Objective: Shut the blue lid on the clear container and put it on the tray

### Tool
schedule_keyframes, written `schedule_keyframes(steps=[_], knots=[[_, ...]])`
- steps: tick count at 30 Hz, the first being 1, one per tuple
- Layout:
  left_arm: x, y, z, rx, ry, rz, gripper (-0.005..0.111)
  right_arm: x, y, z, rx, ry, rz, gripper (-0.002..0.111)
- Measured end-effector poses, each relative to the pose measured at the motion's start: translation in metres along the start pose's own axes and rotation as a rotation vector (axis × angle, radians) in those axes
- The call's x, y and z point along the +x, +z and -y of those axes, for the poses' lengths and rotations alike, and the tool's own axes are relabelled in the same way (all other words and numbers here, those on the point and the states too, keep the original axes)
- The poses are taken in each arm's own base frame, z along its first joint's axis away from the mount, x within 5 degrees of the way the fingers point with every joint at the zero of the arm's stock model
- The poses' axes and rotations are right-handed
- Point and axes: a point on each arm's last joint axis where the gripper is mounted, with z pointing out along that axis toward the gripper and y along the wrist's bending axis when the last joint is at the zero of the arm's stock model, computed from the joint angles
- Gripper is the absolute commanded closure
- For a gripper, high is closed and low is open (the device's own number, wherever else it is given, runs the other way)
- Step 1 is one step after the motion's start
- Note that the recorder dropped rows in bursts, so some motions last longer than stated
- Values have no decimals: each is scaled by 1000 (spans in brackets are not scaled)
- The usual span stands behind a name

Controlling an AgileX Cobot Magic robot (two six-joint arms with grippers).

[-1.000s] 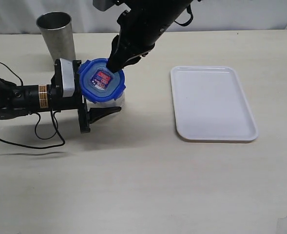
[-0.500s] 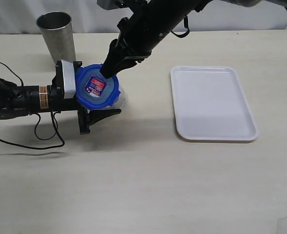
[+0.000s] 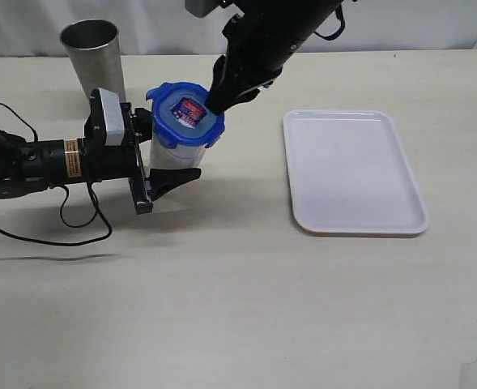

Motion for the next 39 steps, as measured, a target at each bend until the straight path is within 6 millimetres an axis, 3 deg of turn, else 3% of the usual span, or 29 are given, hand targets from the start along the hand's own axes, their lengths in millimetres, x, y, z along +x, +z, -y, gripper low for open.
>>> schedule_keyframes(steps=[5, 9, 17, 22, 26, 33, 39], knots=[[-1, -13, -7, -1, 17, -32, 107, 3, -12, 1, 55, -47, -27, 59], [-1, -14, -5, 41, 174, -38, 107, -2, -31, -6, 64, -154, 2, 59], [-1, -15, -2, 69, 312, -34, 107, -20, -60, -48, -16, -608, 99, 59], [-1, -13, -1, 75, 330, -36, 107, -36, -47, -82, 47, -838, 29, 61], [-3, -7, 3, 95, 340, -35, 107, -49, -22, -102, 115, -968, -12, 65], [-4, -3, 7, 114, 345, -34, 107, -39, 4, -90, 150, -983, -183, 65], [-4, -3, 7, 116, 346, -34, 107, -36, 8, -84, 173, -990, -239, 65]])
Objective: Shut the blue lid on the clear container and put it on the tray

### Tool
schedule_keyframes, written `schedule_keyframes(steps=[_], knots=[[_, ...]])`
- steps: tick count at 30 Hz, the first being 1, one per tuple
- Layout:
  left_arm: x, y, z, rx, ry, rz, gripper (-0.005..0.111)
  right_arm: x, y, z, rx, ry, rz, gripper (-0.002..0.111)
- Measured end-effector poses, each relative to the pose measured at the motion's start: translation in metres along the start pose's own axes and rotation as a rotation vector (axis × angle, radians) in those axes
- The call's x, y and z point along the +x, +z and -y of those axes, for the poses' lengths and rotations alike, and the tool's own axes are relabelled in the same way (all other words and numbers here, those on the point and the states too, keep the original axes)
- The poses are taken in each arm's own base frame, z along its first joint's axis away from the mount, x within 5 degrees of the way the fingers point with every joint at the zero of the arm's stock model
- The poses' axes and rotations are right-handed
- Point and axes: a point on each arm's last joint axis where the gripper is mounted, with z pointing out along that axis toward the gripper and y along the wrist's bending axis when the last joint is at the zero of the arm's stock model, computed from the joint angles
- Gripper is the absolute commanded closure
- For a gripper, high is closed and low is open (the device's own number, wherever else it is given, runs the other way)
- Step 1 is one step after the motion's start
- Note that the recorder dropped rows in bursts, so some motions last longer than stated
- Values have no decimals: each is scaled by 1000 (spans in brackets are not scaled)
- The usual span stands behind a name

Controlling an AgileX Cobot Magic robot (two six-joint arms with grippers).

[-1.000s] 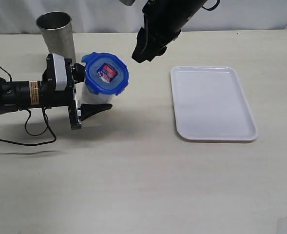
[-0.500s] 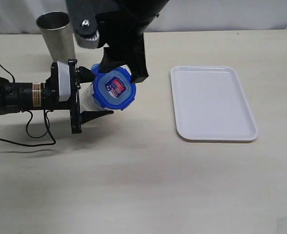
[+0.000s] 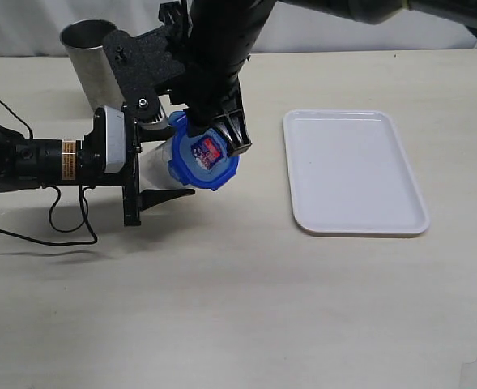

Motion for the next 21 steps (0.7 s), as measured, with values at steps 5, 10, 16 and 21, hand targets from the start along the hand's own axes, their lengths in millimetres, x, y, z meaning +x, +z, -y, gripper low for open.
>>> schedule_keyframes(steps=[5, 10, 16, 21], knots=[[0, 0, 0, 3, 17, -5, 107, 0, 9, -5, -57, 2, -12, 78], [0, 0, 0, 6, 25, -4, 107, -3, 12, -4, -66, 11, 9, 81], [0, 0, 0, 5, 32, -8, 107, -6, 18, -5, -82, -13, 6, 81], [1, -1, 0, 5, 41, -10, 107, -15, 21, -8, -85, -74, -18, 90]])
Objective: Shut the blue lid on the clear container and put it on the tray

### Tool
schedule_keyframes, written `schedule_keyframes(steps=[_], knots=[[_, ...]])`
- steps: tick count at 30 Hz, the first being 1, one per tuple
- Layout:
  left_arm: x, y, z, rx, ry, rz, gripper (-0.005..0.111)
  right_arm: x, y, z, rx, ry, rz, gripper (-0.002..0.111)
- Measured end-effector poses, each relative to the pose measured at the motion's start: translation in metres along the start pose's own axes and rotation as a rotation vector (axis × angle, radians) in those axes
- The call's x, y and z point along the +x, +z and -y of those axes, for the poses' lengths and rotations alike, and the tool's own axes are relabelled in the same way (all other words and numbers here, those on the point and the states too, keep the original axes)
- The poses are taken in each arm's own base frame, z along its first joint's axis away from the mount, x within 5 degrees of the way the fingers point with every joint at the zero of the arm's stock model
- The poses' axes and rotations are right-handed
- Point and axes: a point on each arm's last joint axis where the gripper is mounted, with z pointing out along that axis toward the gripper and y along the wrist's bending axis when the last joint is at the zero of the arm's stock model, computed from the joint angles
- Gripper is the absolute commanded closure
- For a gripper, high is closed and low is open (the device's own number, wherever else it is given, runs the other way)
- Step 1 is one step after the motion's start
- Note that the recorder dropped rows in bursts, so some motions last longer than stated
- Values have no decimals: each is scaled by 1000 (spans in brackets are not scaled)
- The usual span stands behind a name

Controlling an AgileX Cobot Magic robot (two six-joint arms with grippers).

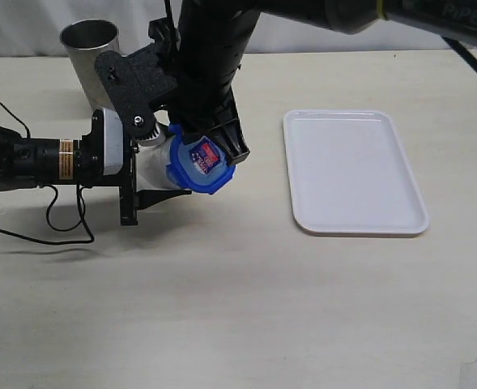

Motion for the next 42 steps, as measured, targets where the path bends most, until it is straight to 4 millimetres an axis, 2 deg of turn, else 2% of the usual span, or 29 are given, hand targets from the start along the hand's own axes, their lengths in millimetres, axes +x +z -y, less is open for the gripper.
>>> schedule_keyframes(steps=[2, 22, 26, 42], knots=[[1, -1, 0, 0, 10, -5, 107, -1, 1, 0, 0, -15, -4, 94], [3, -2, 1, 13, 43, -26, 107, -1, 13, -4, -70, -80, -20, 95], [2, -2, 1, 16, 46, -25, 107, -1, 13, -5, -73, -90, -5, 99], [5, -2, 4, 53, 87, -50, 107, 2, 28, -11, -158, -127, -37, 103]])
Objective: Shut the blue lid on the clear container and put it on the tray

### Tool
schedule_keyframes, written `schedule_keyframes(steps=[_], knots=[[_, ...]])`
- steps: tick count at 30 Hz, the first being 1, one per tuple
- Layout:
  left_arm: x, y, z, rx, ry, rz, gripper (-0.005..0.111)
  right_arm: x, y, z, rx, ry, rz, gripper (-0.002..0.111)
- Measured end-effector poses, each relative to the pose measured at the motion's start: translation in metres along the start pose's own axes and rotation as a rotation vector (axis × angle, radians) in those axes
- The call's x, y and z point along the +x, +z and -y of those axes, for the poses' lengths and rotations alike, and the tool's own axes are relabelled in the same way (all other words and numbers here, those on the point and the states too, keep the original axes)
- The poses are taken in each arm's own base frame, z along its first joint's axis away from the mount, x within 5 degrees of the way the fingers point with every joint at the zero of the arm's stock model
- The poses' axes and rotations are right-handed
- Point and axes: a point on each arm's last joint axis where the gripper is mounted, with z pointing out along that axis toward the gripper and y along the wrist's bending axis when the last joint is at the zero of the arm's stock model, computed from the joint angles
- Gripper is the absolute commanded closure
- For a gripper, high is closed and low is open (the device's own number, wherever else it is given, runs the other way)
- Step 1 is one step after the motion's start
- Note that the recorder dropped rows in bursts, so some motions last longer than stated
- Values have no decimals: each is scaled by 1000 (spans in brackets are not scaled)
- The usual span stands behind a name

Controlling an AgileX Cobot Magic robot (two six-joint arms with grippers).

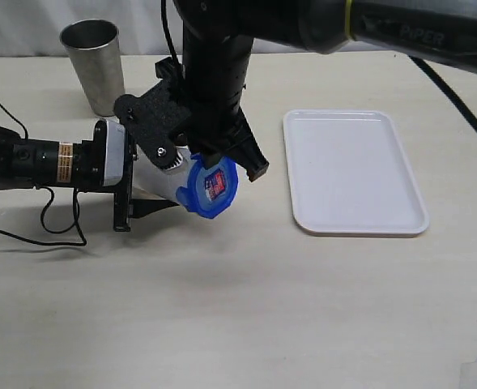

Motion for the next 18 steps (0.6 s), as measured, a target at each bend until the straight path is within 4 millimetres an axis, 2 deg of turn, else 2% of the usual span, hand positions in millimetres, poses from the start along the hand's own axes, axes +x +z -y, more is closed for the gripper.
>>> schedule_keyframes(steps=[4, 10, 13, 18], knots=[[1, 0, 3, 29, 12, -14, 107, 4, 8, -1, -30, -4, -15, 103], [1, -1, 1, 20, -15, -13, 107, 5, 1, 0, 15, 2, -21, 102], [1, -3, -2, -10, -48, -2, 107, 5, -11, 2, 81, 34, -5, 95], [-3, -2, -8, -77, -138, 41, 107, -1, -45, 11, 273, 204, 121, 89]])
